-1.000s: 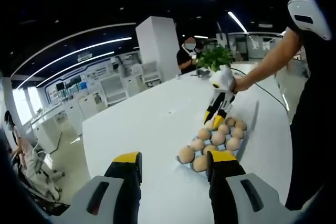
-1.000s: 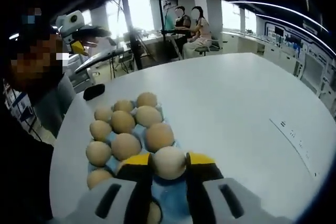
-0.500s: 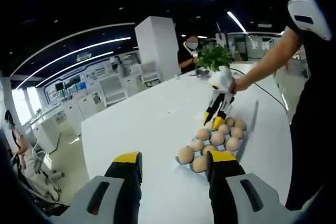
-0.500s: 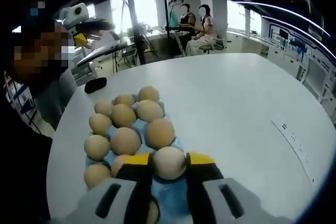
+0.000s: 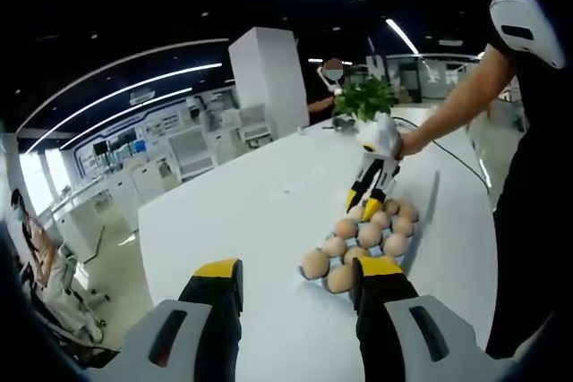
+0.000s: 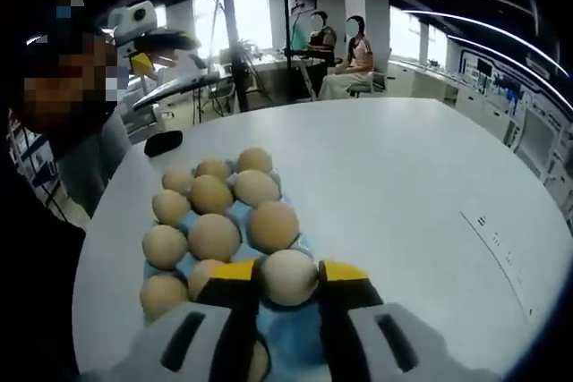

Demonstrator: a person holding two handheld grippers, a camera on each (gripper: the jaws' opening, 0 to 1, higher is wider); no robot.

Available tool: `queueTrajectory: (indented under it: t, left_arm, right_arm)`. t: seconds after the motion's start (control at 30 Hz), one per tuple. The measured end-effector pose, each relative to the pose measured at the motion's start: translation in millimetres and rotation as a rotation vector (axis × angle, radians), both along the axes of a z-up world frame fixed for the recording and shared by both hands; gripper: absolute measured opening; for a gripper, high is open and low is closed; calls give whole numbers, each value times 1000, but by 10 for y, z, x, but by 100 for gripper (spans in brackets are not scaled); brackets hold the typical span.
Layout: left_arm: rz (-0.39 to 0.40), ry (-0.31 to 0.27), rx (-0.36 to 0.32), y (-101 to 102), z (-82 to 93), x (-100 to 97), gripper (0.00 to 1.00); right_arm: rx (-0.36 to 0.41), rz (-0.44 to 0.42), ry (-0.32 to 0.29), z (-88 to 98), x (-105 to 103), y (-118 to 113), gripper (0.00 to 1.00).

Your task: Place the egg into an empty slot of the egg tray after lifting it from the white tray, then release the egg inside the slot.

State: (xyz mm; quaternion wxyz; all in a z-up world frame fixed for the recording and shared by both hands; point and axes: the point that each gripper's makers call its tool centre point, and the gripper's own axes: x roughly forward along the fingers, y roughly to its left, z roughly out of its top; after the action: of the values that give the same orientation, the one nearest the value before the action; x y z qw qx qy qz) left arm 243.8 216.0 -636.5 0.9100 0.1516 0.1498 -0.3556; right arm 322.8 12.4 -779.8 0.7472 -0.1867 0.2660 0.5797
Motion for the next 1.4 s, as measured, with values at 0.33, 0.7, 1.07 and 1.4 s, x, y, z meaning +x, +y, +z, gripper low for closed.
queueTrajectory:
  t: [0.33,0.7,1.07,1.4]
  left_arm:
    - [11,-8,-1,36,42,-2,49]
    - [5,-13,-3,8,50,1,49]
    - [6,-15,-5,3,56,-2,49]
    - [10,-12,-7,9,35,0,49]
  right_arm:
    - [47,-13,-71,76,23,-24,33]
    - [107,-54,-85,221,-9,-91,31]
    - [135,-145,-75,294,2,-445,31]
    - [127,-299,-92,297,87,-1111,31]
